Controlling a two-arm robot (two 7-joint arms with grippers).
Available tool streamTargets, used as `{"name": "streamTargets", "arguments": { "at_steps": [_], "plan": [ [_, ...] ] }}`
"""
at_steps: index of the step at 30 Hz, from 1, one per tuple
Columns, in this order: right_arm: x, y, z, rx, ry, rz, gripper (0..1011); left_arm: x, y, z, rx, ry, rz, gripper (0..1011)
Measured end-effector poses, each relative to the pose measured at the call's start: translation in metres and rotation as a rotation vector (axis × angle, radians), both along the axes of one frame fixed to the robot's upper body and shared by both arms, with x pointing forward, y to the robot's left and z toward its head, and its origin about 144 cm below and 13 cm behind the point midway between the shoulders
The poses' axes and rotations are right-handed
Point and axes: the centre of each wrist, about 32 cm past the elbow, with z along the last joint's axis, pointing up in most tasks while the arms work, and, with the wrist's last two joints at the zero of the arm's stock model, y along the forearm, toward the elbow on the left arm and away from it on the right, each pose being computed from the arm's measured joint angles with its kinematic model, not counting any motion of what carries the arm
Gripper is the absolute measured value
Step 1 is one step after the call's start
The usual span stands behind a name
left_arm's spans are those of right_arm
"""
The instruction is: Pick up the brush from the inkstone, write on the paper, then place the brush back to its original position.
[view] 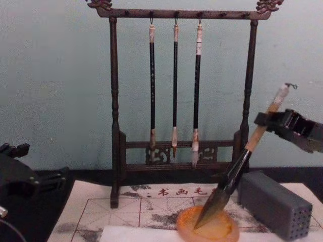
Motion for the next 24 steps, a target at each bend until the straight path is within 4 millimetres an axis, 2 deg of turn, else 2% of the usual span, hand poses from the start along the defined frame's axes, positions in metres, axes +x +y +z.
{"name": "streamTargets", "arguments": {
  "at_steps": [12,24],
  "plan": [
    [0.013,0.003,-0.001,0.102,0.134,-0.103,198,0.000,0.000,0.000,0.000,0.000,0.000,1001],
    [0.015,0.007,-0.001,0.176,0.225,-0.182,198,0.000,0.000,0.000,0.000,0.000,0.000,1001]
  ]
}}
